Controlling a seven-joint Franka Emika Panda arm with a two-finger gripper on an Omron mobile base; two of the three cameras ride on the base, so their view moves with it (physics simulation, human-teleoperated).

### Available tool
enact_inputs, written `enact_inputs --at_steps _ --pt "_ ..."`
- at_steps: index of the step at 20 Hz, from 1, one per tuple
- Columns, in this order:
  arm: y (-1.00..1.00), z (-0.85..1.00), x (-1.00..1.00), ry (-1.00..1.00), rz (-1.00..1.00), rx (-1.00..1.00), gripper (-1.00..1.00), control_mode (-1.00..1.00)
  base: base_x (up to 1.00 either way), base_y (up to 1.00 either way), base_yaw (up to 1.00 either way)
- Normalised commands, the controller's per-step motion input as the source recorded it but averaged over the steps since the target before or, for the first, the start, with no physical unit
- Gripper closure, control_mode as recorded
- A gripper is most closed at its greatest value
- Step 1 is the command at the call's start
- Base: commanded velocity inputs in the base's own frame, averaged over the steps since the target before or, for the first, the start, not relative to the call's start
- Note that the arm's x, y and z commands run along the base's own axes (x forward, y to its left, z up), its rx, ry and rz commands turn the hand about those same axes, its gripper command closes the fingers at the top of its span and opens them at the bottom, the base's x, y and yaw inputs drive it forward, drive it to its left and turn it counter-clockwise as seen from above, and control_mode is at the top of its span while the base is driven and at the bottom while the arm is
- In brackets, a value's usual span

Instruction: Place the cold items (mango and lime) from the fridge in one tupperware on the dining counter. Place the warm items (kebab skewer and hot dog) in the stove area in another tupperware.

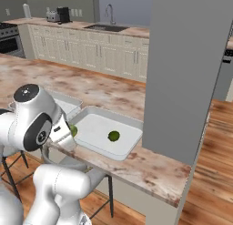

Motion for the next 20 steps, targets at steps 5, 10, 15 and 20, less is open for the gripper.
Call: enact_inputs --at_steps 5,10,15,20 --pt "0.0 0.0 0.84 0.07 0.2 0.0 1.0 -1.0 0.0 0.0 0.0" --pt "0.14 -0.15 0.98 0.23 0.05 -0.01 1.0 -1.0 0.0 0.0 0.0" --pt "0.27 -0.48 1.0 0.45 0.09 -0.08 1.0 -1.0 0.0 0.0 0.0" --pt "0.19 -0.5 1.0 0.38 0.11 -0.12 1.0 -1.0 0.0 0.0 0.0"
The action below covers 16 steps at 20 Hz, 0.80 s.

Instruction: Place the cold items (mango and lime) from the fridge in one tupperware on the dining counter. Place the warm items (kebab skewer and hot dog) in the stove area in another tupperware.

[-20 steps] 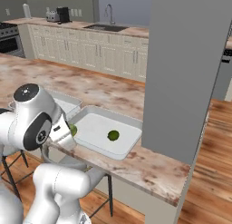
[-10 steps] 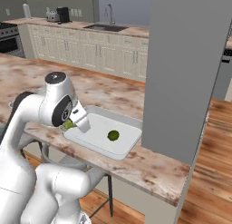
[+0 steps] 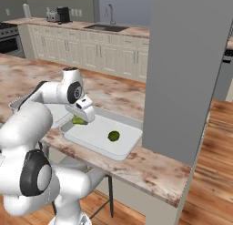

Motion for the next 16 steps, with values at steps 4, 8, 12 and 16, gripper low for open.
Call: enact_inputs --at_steps 4,8,12,16 --pt "0.01 -0.58 0.89 0.35 0.14 -0.07 1.0 -1.0 0.0 0.0 0.0" --pt "0.0 -0.68 0.63 0.31 0.15 -0.02 1.0 -1.0 0.0 0.0 0.0" --pt "0.0 -0.54 0.5 0.22 0.12 0.0 1.0 -1.0 0.0 0.0 0.0" --pt "0.0 -0.53 0.35 0.09 0.1 0.0 1.0 -1.0 0.0 0.0 0.0"
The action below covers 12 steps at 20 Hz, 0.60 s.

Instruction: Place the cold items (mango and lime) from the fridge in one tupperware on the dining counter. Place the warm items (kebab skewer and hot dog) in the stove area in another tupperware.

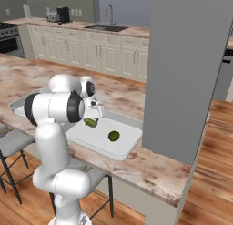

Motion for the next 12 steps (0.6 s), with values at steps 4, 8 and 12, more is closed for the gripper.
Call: enact_inputs --at_steps 4,8,12 --pt "-0.01 -0.59 0.23 0.0 0.07 0.0 1.0 -1.0 0.0 0.0 0.0" --pt "-0.03 -0.55 0.18 -0.15 0.05 0.02 1.0 -1.0 0.0 0.0 0.0" --pt "-0.08 -0.41 0.21 -0.33 0.04 0.1 1.0 -1.0 0.0 0.0 0.0"
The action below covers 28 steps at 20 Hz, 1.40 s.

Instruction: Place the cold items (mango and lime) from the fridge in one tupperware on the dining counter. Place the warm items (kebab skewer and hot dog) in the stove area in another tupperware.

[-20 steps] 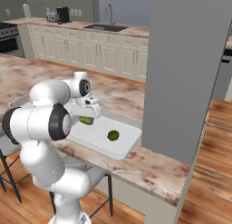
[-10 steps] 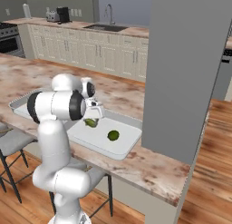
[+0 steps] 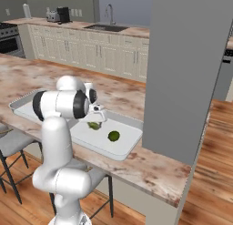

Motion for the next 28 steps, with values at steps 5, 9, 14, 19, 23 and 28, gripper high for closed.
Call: enact_inputs --at_steps 5,9,14,19,23,28 --pt "-0.03 -0.24 0.28 -0.31 0.04 0.1 -1.0 -1.0 0.0 0.0 0.0" --pt "-0.06 0.15 0.0 -0.32 0.03 0.09 -1.0 -1.0 0.0 0.0 0.0" --pt "-0.11 0.29 0.0 -0.08 0.06 0.07 -1.0 -1.0 0.0 0.0 0.0" --pt "-0.25 0.38 -0.07 -0.03 0.09 0.09 -1.0 -1.0 0.0 0.0 0.0" --pt "-0.46 1.0 -0.92 -0.35 0.13 0.16 -1.0 -1.0 0.0 0.0 0.0" --pt "-0.2 0.96 -1.0 -0.34 0.09 0.07 -1.0 -1.0 0.0 0.0 0.0"
